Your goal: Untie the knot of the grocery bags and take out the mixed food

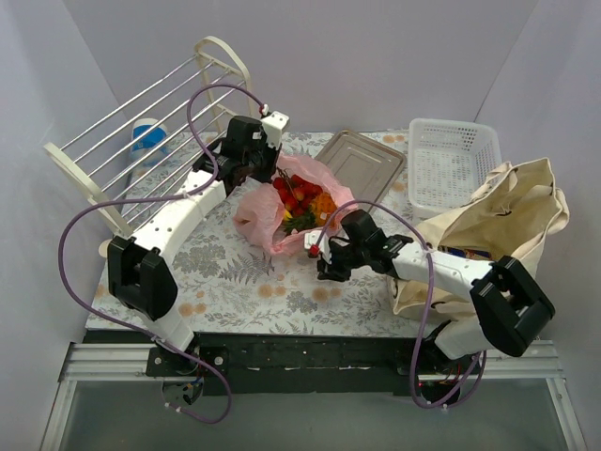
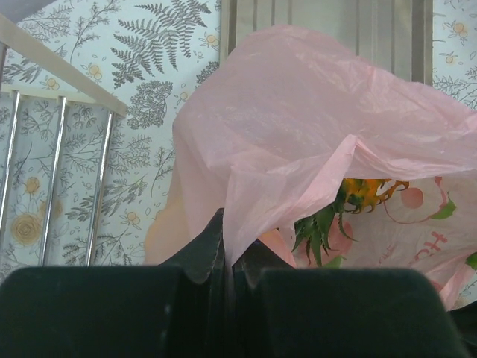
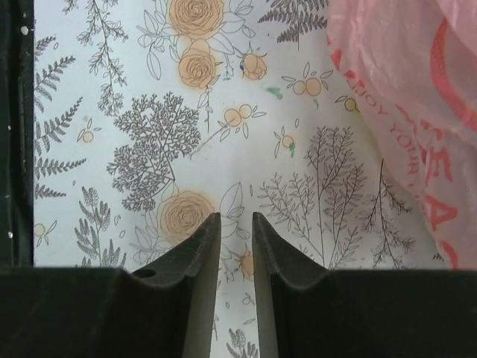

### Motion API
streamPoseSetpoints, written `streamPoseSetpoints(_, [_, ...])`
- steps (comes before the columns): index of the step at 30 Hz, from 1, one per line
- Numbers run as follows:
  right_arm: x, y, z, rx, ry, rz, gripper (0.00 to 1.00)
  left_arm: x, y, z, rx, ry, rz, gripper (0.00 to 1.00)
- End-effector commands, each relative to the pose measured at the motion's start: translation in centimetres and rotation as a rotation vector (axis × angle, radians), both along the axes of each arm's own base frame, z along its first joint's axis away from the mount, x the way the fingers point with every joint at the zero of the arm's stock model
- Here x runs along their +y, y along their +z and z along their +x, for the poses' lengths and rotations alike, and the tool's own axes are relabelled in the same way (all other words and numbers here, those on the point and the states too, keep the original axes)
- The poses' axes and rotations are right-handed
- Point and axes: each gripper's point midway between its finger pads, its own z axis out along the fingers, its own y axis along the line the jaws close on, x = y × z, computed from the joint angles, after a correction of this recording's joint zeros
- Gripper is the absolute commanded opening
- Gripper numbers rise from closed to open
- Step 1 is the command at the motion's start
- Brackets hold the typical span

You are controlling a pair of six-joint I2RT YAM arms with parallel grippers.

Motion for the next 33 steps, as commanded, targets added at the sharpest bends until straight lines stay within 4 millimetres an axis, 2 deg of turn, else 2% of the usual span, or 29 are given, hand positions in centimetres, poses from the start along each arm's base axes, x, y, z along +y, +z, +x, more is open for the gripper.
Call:
streamPoseSetpoints(1, [-0.6,2.1,0.6,-0.092,0.002,0.018,0.31,0.0,1.9,-2.7,-0.005,-0.042,-0.045,0.0])
streamPoseSetpoints(3, [-0.9,3.9,2.0,-0.164,-0.012,0.02,0.29,0.0,1.5,-3.2,0.016,-0.041,-0.056,0.0])
streamPoseSetpoints(4, [-1.1,5.8,3.4,-0.199,-0.03,0.032,0.27,0.1,1.4,-3.4,0.021,-0.042,-0.059,0.0])
streamPoseSetpoints(5, [-1.1,6.8,4.2,-0.221,-0.032,0.039,0.24,0.1,1.4,-3.4,0.018,-0.041,-0.059,0.0])
streamPoseSetpoints(6, [-0.9,8.1,4.4,-0.221,-0.004,0.063,0.22,0.1,1.1,-3.5,0.022,-0.04,-0.057,0.0])
streamPoseSetpoints(7, [-0.6,10.2,5.3,-0.244,0.005,0.089,0.2,0.1,1.0,-3.4,0.022,-0.041,-0.054,0.0])
streamPoseSetpoints(9, [0.5,11.6,6.2,-0.269,0.017,0.122,0.19,-0.1,1.1,-3.0,0.018,-0.044,-0.057,0.0])
streamPoseSetpoints(10, [1.2,13.0,6.8,-0.291,0.013,0.155,0.18,-0.5,1.2,-2.9,0.022,-0.055,-0.067,0.0])
streamPoseSetpoints(11, [2.2,13.3,7.6,-0.295,0.0,0.181,0.18,-0.7,1.3,-2.8,0.024,-0.06,-0.074,0.0])
streamPoseSetpoints(13, [3.4,13.0,8.9,-0.321,-0.032,0.173,0.17,-1.1,1.8,-2.7,0.029,-0.06,-0.1,0.0])
streamPoseSetpoints(14, [4.2,12.2,9.8,-0.333,-0.043,0.168,0.17,-1.4,1.8,-2.8,0.037,-0.067,-0.111,0.0])
streamPoseSetpoints(16, [4.5,10.9,11.4,-0.386,-0.084,0.122,0.18,-1.6,2.4,-2.8,0.036,-0.07,-0.126,0.0])
streamPoseSetpoints(17, [4.2,9.1,12.4,-0.399,-0.115,0.066,0.18,-1.6,2.6,-2.7,0.034,-0.069,-0.13,0.0])
streamPoseSetpoints(20, [3.3,5.5,13.1,-0.431,-0.112,-0.041,0.18,-1.4,3.0,-2.6,0.024,-0.061,-0.135,0.0])
streamPoseSetpoints(21, [2.7,4.1,12.5,-0.424,-0.087,-0.069,0.18,-1.2,3.0,-2.5,0.018,-0.053,-0.131,0.0])
streamPoseSetpoints(23, [1.8,2.7,10.7,-0.395,-0.045,-0.099,0.17,-1.0,2.9,-2.4,0.012,-0.048,-0.126,0.0])
streamPoseSetpoints(24, [0.9,0.8,8.2,-0.322,0.006,-0.124,0.17,-0.9,2.9,-2.5,0.012,-0.046,-0.124,0.0])
streamPoseSetpoints(25, [0.5,1.1,6.9,-0.309,0.036,-0.111,0.17,-0.9,2.9,-2.5,0.01,-0.046,-0.121,0.0])
streamPoseSetpoints(28, [-0.6,-0.3,2.4,-0.224,0.093,-0.11,0.17,-0.9,2.7,-2.6,0.014,-0.05,-0.122,0.0])
streamPoseSetpoints(30, [-1.0,0.0,2.4,-0.224,0.055,-0.11,0.17,-1.0,2.5,-2.7,0.019,-0.056,-0.122,0.0])
streamPoseSetpoints(33, [-1.1,1.5,4.1,-0.319,0.032,-0.118,0.17,-1.3,2.2,-3.1,0.038,-0.074,-0.131,0.0])
